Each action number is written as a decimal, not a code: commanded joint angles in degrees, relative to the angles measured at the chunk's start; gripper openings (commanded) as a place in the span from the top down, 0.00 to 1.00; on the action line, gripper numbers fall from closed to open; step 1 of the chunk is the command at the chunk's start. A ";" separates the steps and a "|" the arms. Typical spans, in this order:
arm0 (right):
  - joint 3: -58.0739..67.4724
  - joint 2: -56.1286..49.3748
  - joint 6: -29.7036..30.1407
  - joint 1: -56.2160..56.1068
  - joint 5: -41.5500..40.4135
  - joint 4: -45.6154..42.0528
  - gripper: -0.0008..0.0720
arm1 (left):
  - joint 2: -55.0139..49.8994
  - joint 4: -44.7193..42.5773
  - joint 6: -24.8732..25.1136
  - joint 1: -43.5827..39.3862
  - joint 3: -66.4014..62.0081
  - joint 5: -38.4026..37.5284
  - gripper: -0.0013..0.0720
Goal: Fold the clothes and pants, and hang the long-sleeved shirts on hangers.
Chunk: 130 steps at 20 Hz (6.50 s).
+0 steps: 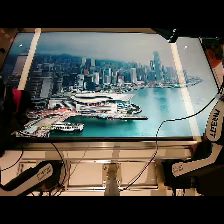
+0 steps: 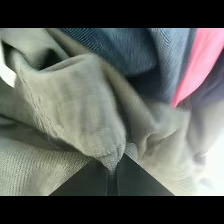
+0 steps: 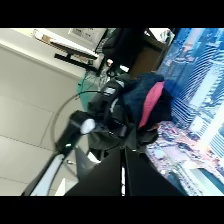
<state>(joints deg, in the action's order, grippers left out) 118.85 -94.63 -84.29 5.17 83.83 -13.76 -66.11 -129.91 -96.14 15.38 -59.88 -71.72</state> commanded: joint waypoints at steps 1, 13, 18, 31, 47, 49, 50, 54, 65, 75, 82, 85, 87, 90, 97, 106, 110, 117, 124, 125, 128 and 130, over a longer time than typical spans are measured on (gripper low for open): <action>0.00 -0.02 -0.02 -0.04 -0.46 -6.05 0.95 | 6.58 3.69 -4.17 -5.11 -4.50 5.09 0.97; 0.02 1.44 -0.02 11.58 -10.23 -16.94 0.95 | 23.87 34.86 -19.26 -36.30 -16.28 66.84 0.97; 0.00 3.74 -0.04 26.69 -9.01 -18.84 0.95 | 6.75 34.88 -22.99 -50.93 -16.28 79.43 0.97; 0.00 3.61 -0.04 43.71 -7.45 -19.69 0.95 | -23.89 25.75 -35.47 -65.35 -47.98 76.46 0.98; -1.07 3.50 -0.22 43.69 -8.61 -19.30 0.51 | -31.43 25.33 -16.72 -78.34 -48.74 36.13 0.48; -2.60 3.50 -0.22 43.69 -8.28 -19.34 0.51 | -30.47 25.31 -16.72 -78.90 -48.74 36.04 0.48; -3.48 3.50 -0.20 43.69 -7.89 -19.34 0.52 | -29.81 24.68 -16.72 -78.88 -48.74 36.02 0.50; -4.57 2.54 0.02 42.14 -4.61 -19.61 0.92 | -26.64 13.05 -16.70 -77.35 -48.74 31.76 0.97; -4.57 -7.30 4.07 15.58 -0.31 -35.15 0.90 | -25.07 56.11 6.88 -44.65 -48.70 2.86 0.97; -4.57 -17.59 8.98 4.90 -8.26 -45.22 0.15 | -38.64 85.46 10.03 -34.62 -48.70 6.43 0.62; -4.57 -20.90 9.01 2.21 -11.96 -45.38 0.16 | -44.74 93.09 10.10 -37.79 -48.70 13.57 0.63; -4.57 -21.46 9.05 -0.02 -12.72 -46.12 0.56 | -44.76 93.11 10.08 -37.77 -48.72 14.27 0.63; -4.55 -21.49 8.96 -1.03 -13.31 -46.56 0.95 | -44.76 93.11 10.08 -37.77 -48.72 14.27 0.63; -2.51 -21.42 6.38 -1.36 -14.49 -40.41 0.96 | -44.76 93.00 10.10 -37.64 -48.72 14.82 0.72; 0.24 -11.45 -0.07 -0.81 -43.76 -14.51 0.96 | -43.82 92.74 10.05 -33.14 -48.72 21.18 0.77; -7.26 -9.38 -24.15 14.29 -14.19 -75.73 0.96 | -42.10 92.72 10.05 -31.71 -48.72 18.86 0.77; -14.60 -9.51 -24.13 24.24 -2.36 -83.76 0.96 | -42.10 92.70 10.05 -31.69 -48.72 17.31 0.77; -21.62 -10.08 -24.09 32.61 7.37 -83.78 0.95 | -42.10 92.67 10.08 -31.69 -48.72 17.29 0.77; -12.70 -10.05 -17.31 33.75 6.91 -82.68 0.36 | -41.59 91.58 26.67 -30.38 -48.72 12.04 0.76; -9.40 -10.05 -16.83 33.73 6.60 -80.39 0.36 | -41.20 91.45 32.68 -30.40 -48.72 8.09 0.76; -2.64 -10.05 -14.80 33.57 4.76 -63.23 0.36 | -39.80 81.02 40.28 -34.32 -48.72 -5.42 0.88; -1.97 -10.03 -11.26 32.81 4.72 -51.08 0.36 | -39.34 66.60 40.02 -39.60 -48.70 -11.80 0.86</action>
<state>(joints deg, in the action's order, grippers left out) 113.51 -104.64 -99.66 38.50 89.52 -81.12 -106.24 -47.83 -61.45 -19.57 -108.60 -72.31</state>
